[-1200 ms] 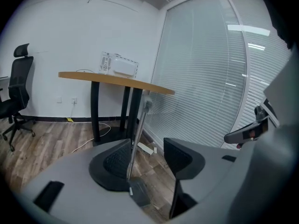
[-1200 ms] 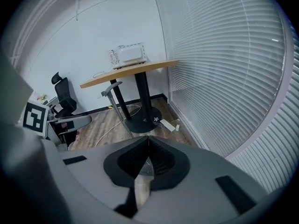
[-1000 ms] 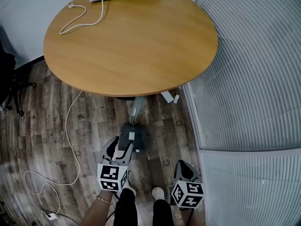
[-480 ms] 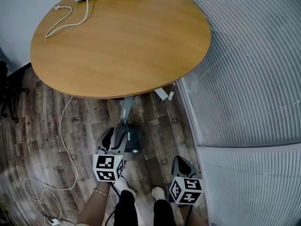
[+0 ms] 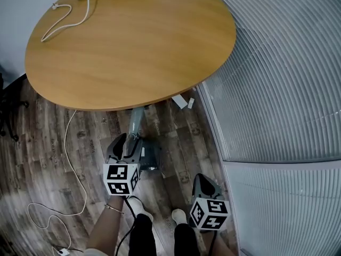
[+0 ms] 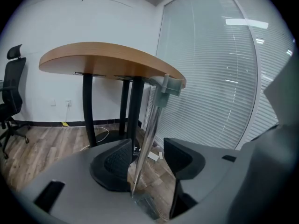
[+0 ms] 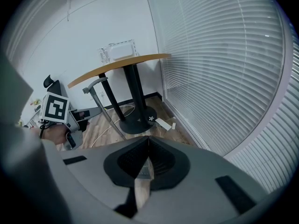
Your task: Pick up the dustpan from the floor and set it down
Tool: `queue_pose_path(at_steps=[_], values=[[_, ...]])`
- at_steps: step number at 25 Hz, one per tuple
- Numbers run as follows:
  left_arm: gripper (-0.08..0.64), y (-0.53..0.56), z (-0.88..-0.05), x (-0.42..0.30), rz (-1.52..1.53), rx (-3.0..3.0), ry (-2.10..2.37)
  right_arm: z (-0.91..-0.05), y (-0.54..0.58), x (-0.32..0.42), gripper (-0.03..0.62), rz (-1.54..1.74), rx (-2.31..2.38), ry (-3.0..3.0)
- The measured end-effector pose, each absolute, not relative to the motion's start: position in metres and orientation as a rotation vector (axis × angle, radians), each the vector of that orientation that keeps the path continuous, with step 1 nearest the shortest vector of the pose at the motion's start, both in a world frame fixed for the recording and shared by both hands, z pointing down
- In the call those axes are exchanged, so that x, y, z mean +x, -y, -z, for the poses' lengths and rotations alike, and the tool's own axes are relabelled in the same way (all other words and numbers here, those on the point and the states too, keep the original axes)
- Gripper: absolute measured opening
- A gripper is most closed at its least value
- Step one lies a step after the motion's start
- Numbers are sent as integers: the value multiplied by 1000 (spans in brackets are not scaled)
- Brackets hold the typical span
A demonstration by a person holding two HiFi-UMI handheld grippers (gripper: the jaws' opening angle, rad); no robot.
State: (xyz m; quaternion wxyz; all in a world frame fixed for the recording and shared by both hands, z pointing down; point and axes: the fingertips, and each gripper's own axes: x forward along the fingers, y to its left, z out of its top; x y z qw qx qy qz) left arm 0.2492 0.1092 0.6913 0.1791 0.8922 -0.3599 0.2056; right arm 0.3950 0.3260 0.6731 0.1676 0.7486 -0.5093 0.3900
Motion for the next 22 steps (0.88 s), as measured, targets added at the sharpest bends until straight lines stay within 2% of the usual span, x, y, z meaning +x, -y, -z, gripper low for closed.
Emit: queue_pose_path(at_steps=[7,9,14,16,22], values=[[222,-101,-692,260,-587,2544,1012,-678,-330,401,32,-1122,2129,1424],[175,-98,-691,261,-593,2558,1016,-677,-330,402,32,-1123,2130,1415],[161,-94,-688,271,-579,2569,1017,-679,-337,409,32,-1133,2130,1396],[114,-92,-687,271,-582,2579,1029,-680,-340,409,32,-1136,2131,1387],[109,-96,-687,269,-597,2580,1045,-680,-344,409,32,-1138,2129,1391]])
